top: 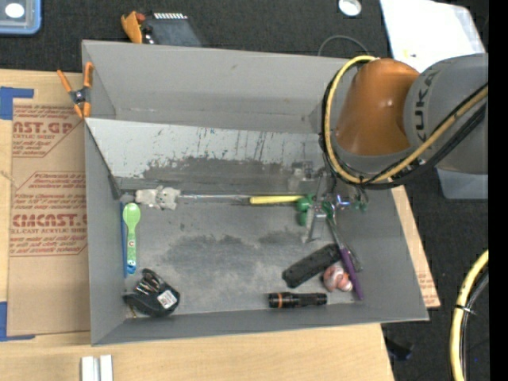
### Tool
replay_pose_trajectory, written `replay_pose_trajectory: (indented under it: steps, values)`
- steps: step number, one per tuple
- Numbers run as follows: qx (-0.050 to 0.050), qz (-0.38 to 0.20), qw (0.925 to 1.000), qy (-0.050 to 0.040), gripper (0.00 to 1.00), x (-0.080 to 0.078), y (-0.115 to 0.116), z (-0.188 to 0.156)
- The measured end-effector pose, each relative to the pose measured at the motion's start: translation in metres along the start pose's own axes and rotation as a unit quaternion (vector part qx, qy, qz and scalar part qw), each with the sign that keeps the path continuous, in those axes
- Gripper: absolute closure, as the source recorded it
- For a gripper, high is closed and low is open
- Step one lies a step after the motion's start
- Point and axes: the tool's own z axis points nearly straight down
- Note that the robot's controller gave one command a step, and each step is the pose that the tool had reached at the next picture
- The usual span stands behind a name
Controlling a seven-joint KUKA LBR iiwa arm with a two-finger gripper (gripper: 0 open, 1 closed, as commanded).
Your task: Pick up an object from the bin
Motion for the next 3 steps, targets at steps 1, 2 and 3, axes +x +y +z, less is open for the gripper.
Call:
replay_pose_trajectory:
  steps: [1, 2, 3]
  values:
    - [0.0, 0.0, 1.0, -0.0037, 0.0, -0.002, 0.0, -0.005]
    - [0.0, -0.183, 0.9831, -0.0034, 0.0, 0.052, -0.011, 0.0]
    - [0.0, -0.266, 0.964, -0.0021, 0.0, 0.097, -0.015, 0.002]
